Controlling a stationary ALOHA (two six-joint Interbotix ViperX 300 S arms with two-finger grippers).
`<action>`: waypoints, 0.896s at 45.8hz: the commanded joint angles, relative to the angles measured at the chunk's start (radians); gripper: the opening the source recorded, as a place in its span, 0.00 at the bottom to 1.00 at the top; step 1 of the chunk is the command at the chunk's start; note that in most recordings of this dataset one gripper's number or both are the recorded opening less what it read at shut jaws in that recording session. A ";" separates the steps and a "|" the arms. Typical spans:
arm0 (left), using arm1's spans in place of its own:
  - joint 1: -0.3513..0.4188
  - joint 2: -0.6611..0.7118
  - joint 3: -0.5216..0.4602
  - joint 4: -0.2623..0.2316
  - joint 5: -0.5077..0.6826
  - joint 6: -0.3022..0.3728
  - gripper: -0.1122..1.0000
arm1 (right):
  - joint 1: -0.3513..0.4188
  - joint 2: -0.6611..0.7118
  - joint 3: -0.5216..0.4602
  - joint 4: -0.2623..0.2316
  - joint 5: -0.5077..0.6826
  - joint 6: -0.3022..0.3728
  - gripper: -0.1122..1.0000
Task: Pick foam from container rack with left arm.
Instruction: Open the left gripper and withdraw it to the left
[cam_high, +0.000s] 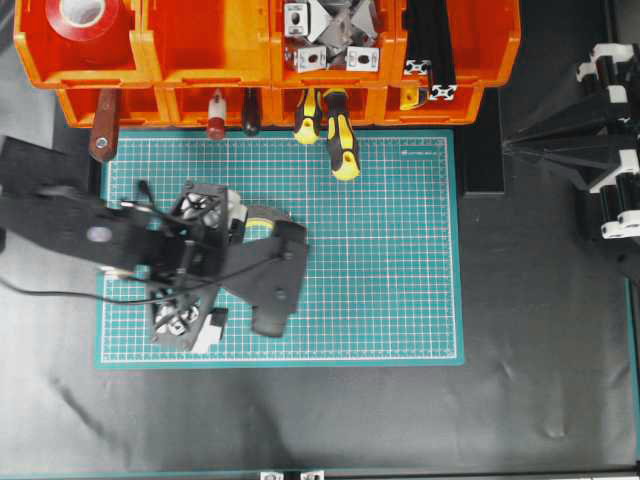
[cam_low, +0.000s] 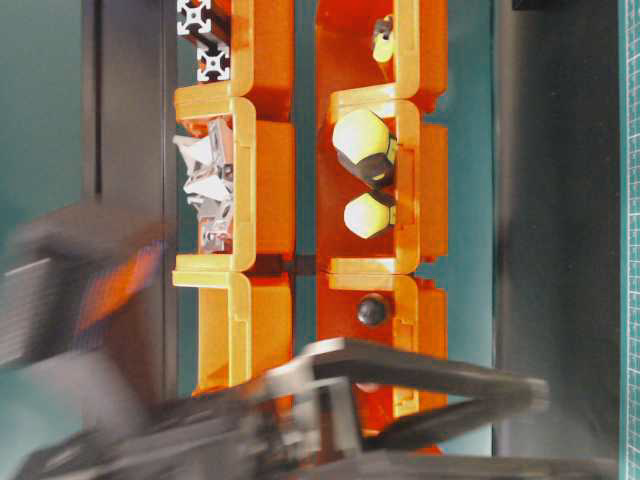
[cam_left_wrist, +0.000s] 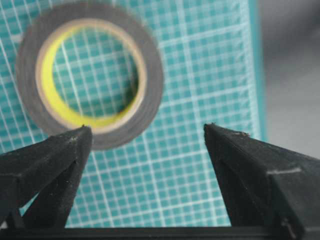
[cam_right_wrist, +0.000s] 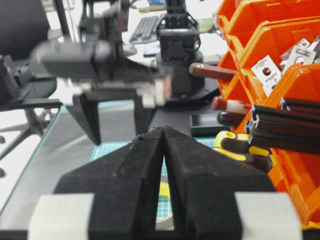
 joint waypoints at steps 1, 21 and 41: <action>-0.015 -0.107 0.011 0.005 -0.038 -0.014 0.92 | 0.005 0.005 -0.032 0.002 -0.006 0.002 0.10; -0.044 -0.456 0.176 0.005 -0.175 0.018 0.89 | 0.005 0.005 -0.031 0.002 -0.005 0.002 0.10; -0.034 -0.795 0.428 0.005 -0.373 0.015 0.89 | 0.005 0.002 -0.029 0.002 0.000 0.002 0.10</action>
